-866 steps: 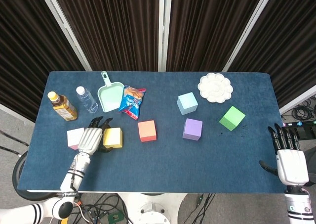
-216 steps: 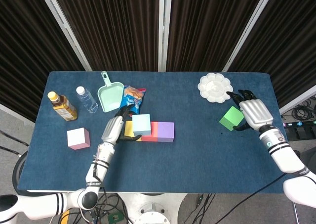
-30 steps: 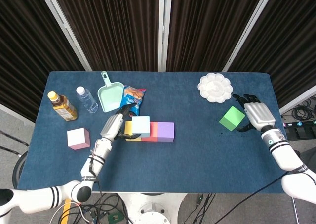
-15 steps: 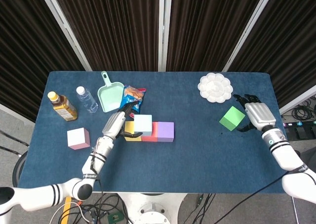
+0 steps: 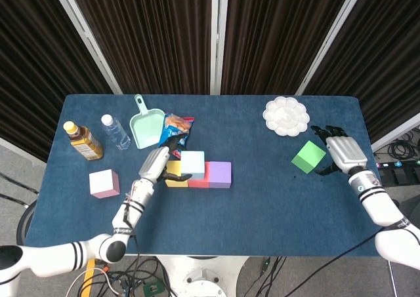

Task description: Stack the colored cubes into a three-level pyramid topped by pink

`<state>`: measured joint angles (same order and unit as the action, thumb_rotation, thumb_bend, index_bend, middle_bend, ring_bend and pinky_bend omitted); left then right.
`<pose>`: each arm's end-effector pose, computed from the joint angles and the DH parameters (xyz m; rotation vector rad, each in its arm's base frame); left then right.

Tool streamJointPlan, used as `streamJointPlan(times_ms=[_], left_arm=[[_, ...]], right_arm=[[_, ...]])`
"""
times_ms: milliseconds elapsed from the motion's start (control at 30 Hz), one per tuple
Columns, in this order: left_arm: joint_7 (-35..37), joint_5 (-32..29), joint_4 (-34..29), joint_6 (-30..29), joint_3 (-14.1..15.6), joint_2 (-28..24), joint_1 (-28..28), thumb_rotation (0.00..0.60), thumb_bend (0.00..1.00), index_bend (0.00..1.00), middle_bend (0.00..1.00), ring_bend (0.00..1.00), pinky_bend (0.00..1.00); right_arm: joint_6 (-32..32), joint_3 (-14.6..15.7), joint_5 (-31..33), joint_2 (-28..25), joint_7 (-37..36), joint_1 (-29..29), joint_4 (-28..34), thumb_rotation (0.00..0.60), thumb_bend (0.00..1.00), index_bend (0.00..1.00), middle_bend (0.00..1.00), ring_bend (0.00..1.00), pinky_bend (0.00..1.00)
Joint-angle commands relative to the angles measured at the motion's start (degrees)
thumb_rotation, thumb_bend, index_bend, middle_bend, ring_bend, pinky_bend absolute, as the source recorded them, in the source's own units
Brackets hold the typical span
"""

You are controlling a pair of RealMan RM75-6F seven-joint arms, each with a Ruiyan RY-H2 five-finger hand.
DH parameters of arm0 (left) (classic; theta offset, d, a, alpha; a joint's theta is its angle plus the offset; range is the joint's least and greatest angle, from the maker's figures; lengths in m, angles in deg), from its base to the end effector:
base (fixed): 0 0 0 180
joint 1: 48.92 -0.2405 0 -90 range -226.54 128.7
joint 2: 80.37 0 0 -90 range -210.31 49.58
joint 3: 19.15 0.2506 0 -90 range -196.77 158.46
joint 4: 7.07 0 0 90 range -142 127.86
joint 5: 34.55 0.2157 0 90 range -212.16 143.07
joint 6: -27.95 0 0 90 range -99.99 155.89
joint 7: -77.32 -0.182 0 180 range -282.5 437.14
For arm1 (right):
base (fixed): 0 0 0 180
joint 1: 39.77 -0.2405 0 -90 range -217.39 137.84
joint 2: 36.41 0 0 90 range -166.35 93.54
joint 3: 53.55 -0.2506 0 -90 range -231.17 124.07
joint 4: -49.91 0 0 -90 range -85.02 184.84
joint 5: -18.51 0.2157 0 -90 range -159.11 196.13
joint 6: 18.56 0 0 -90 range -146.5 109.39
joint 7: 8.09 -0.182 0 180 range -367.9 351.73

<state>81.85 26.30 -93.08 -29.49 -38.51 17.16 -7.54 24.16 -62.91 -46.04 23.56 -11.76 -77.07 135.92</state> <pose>-0.0829 0.3775 -0.0487 -1.4983 -1.5468 -1.4042 -0.2534 -0.4018 0.1257 1.6607 -1.1152 0.7237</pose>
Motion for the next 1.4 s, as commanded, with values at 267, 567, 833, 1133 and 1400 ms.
streamJointPlan(times_ms=[267, 567, 833, 1133, 1400], left_arm=[[1.12, 1.02, -1.5, -1.16, 1.03, -1.16, -1.47, 0.6, 0.16, 0.1, 0.41, 0.06, 0.12], [1.39, 1.62, -0.99, -1.3, 1.65, -1.0, -1.73, 0.6, 0.16, 0.1, 0.41, 0.06, 0.12], [2.23, 1.91, -0.27, -0.79, 1.95, -1.06, -1.89, 0.6, 0.16, 0.1, 0.41, 0.06, 0.12], [3.92, 3.1, -0.49, 0.35, 2.25, -1.67, -1.83, 0.6, 0.16, 0.1, 0.24, 0.06, 0.12], [4.0, 3.13, -0.36, 0.3, 1.67, -1.71, -1.47, 0.6, 0.15, 0.09, 0.12, 0.03, 0.12]], right_arm=[[-0.08, -0.06, 0.05, 0.04, 0.12, -0.11, 0.04, 0.6, 0.0, 0.0, 0.16, 0.0, 0.0], [-0.06, 0.01, 0.21, -0.02, 0.38, -0.08, 0.24, 0.6, 0.0, 0.0, 0.16, 0.0, 0.0], [-0.24, 0.1, 0.46, 0.03, 0.32, 0.01, -0.15, 0.6, 0.0, 0.0, 0.16, 0.0, 0.0], [-0.27, 0.04, 0.46, 0.24, 0.54, -0.17, 0.03, 0.6, 0.0, 0.0, 0.16, 0.0, 0.0], [-0.49, 0.27, 0.38, 0.07, 0.4, 0.0, -0.13, 0.6, 0.0, 0.0, 0.16, 0.0, 0.0]])
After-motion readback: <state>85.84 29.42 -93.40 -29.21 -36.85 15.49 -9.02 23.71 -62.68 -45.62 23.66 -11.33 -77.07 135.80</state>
